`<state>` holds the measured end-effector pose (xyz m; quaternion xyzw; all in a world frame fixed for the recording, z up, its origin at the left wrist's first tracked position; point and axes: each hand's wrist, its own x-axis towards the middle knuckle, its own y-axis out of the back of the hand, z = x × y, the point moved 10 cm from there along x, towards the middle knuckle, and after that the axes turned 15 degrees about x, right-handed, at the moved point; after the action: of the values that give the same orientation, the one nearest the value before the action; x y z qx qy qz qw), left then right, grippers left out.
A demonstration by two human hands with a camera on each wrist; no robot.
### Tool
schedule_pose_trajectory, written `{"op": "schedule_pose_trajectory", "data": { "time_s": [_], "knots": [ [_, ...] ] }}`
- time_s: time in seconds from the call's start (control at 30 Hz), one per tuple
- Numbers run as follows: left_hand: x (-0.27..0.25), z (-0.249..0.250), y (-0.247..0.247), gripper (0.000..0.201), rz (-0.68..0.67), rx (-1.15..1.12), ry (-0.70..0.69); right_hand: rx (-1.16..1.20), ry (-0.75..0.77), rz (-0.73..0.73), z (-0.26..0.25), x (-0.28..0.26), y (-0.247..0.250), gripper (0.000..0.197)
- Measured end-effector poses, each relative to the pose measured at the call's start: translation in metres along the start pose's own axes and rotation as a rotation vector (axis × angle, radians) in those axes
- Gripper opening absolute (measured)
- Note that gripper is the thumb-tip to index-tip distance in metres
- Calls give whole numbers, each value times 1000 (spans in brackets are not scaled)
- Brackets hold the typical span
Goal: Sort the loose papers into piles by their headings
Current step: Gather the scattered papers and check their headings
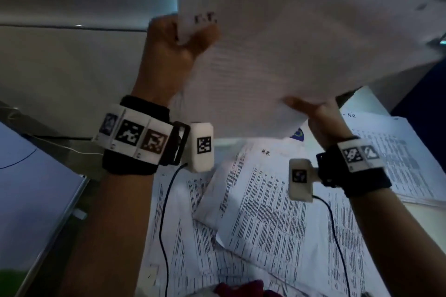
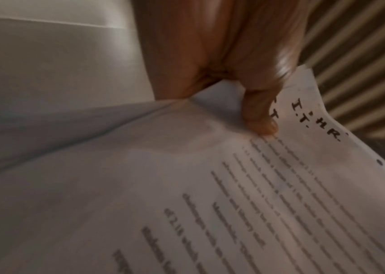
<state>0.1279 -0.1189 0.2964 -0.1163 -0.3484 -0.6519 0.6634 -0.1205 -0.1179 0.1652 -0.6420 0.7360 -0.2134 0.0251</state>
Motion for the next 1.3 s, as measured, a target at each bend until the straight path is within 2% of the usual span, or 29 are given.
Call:
{"op": "schedule_pose_trajectory", "data": {
  "time_s": [0.03, 0.07, 0.1, 0.17, 0.23, 0.3, 0.4, 0.47, 0.57, 0.7, 0.87, 0.97, 1.1, 1.2, 1.3],
  "knots": [
    [4, 6, 5, 13, 41, -91, -30, 50, 53, 12, -14, 4, -1, 61],
    [8, 7, 10, 28, 76, -182, -39, 81, 99, 28, -25, 5, -1, 64],
    [10, 8, 12, 48, 97, -249, -49, 91, 139, 43, -34, 4, 1, 58],
    [10, -5, 10, 68, 132, -283, -13, 75, 191, 81, -45, -2, 9, 24],
    [0, -29, -4, 74, 124, -288, 120, 58, 221, 125, -46, -14, 20, 10],
    [-21, -56, -26, 65, 81, -238, 240, 69, 236, 162, -35, -29, 34, 17],
    [-70, -108, -60, 46, -3, -225, 427, 65, 159, 232, -1, -55, 52, 41],
    [-99, -133, -77, 49, -76, -190, 526, 52, 102, 255, 26, -70, 64, 51],
    [-133, -162, -98, 21, -156, -188, 675, 33, 30, 244, 56, -80, 71, 59],
    [-142, -162, -107, 21, -179, -132, 686, 4, 15, 262, 62, -71, 74, 21],
    [-113, -139, -108, 9, -74, -84, 610, 25, 119, 239, 32, -58, 85, 19],
    [-90, -120, -124, 13, -25, -104, 601, -85, 41, 231, 32, -62, 112, 26],
    [-64, -103, -166, 5, 11, -199, 651, -267, -56, 270, 33, -81, 170, 10],
    [-54, -93, -221, 15, -68, -278, 687, -278, -34, 351, 14, -89, 214, 14],
    [-59, -86, -292, 30, -261, -236, 707, -238, 2, 490, -7, -91, 270, 19]
  ]
}}
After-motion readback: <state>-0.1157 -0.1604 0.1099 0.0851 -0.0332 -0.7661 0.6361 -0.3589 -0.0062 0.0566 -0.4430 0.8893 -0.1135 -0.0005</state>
